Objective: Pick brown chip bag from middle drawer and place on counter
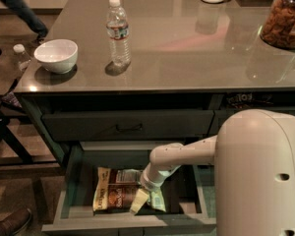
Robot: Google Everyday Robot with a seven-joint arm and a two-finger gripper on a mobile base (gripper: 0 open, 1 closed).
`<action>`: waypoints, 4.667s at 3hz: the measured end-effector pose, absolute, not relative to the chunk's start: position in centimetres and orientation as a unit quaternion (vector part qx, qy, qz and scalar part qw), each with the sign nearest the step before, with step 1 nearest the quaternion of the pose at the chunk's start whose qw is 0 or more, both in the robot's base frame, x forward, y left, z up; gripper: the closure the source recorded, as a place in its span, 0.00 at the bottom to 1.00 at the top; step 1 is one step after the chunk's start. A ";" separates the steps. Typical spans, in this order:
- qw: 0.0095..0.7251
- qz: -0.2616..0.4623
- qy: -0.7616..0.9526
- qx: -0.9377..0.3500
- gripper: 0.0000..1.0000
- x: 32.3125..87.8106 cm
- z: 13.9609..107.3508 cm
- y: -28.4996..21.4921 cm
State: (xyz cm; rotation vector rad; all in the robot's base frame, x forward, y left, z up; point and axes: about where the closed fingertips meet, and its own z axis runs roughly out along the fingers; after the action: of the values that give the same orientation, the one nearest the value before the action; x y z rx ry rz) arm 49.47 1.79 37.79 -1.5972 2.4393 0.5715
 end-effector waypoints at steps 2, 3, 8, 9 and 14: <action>0.084 0.192 0.818 -0.535 0.19 49.4 37.6 1.7; 0.084 0.192 0.818 -0.535 0.42 49.4 37.6 1.7; 0.091 0.199 0.822 -0.525 1.00 49.4 38.2 1.4; 0.105 0.193 0.837 -0.502 1.00 49.1 40.2 0.1; 0.172 0.118 0.886 -0.414 1.00 46.7 52.6 -9.1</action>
Offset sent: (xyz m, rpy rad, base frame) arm -0.0007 -0.0011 -0.0016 -0.0010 0.0021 -0.0002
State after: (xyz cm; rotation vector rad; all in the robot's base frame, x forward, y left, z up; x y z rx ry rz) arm 46.69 -9.06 52.59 -1.1740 2.5160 0.3351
